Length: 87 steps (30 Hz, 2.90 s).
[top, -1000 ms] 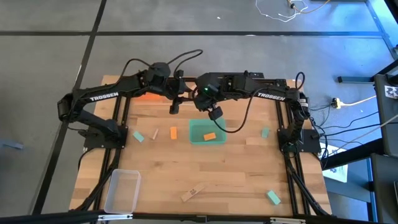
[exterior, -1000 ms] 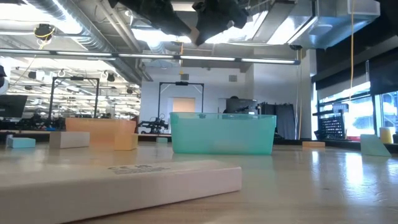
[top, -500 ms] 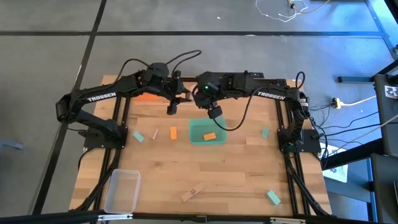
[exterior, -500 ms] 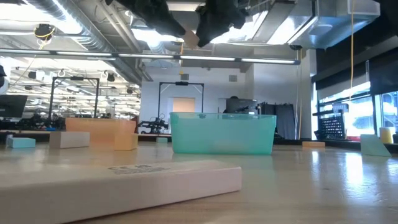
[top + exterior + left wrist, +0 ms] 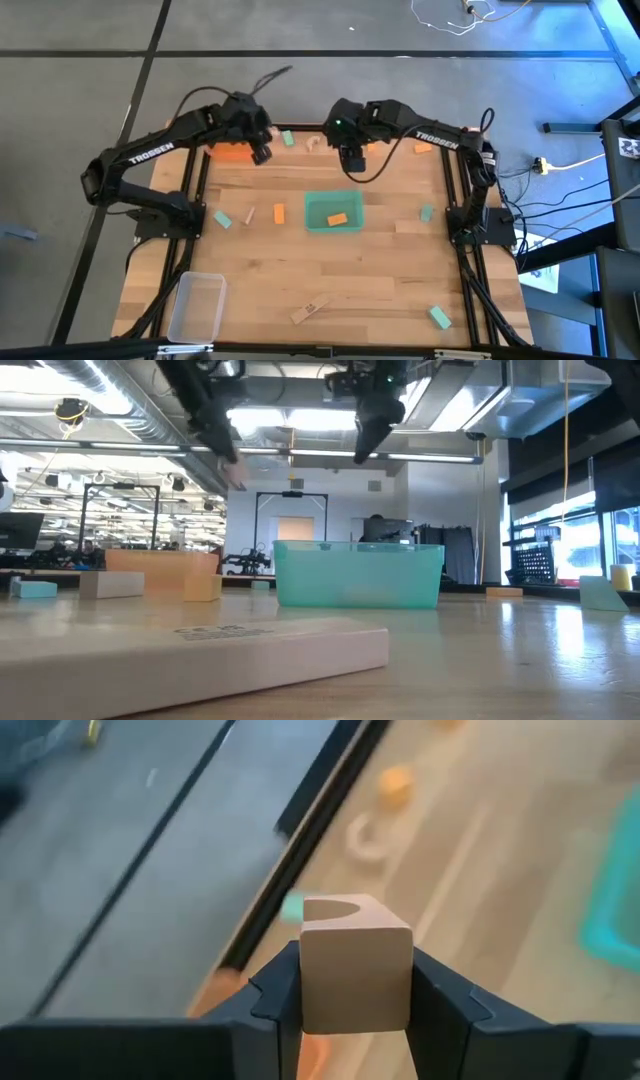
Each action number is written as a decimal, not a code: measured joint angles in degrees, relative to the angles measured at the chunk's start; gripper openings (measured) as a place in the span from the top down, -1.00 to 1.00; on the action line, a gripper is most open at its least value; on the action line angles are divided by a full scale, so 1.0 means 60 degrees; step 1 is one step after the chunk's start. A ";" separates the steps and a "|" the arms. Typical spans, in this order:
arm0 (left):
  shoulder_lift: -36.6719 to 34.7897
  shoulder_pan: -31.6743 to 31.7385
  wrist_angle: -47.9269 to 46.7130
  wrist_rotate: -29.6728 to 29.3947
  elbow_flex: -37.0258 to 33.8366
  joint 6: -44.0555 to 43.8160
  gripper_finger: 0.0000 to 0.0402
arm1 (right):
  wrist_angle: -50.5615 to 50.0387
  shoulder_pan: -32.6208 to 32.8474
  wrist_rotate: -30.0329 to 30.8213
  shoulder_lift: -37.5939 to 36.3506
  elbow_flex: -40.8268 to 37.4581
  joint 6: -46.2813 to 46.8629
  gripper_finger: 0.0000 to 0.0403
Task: Sort & place blocks by color
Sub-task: Put the brown block into the light orange bin, then put the orange block into the light blue bin
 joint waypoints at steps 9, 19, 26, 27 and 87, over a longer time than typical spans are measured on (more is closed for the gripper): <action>0.0867 0.2225 -0.1900 -0.0598 0.0002 -0.2389 0.40 | -0.0439 -0.0559 -0.1372 0.0000 0.0000 0.0731 0.05; 0.2850 0.3346 -0.1877 -0.0277 0.0002 -0.2693 0.40 | -0.0410 -0.0555 -0.1699 0.0000 0.0000 0.0695 0.05; 0.3701 0.3520 -0.1842 0.0247 0.0002 -0.2719 0.40 | -0.0410 -0.0554 -0.1701 0.0000 0.0000 0.0674 0.05; 0.3806 0.3520 -0.1842 0.0249 0.0002 -0.2719 0.40 | -0.0410 -0.0554 -0.1701 0.0000 0.0000 0.0675 0.05; -0.0668 0.1025 -0.1517 0.0788 0.0002 -0.3691 -0.05 | 0.4488 -0.3956 -0.1740 0.0007 -0.5788 0.5804 0.05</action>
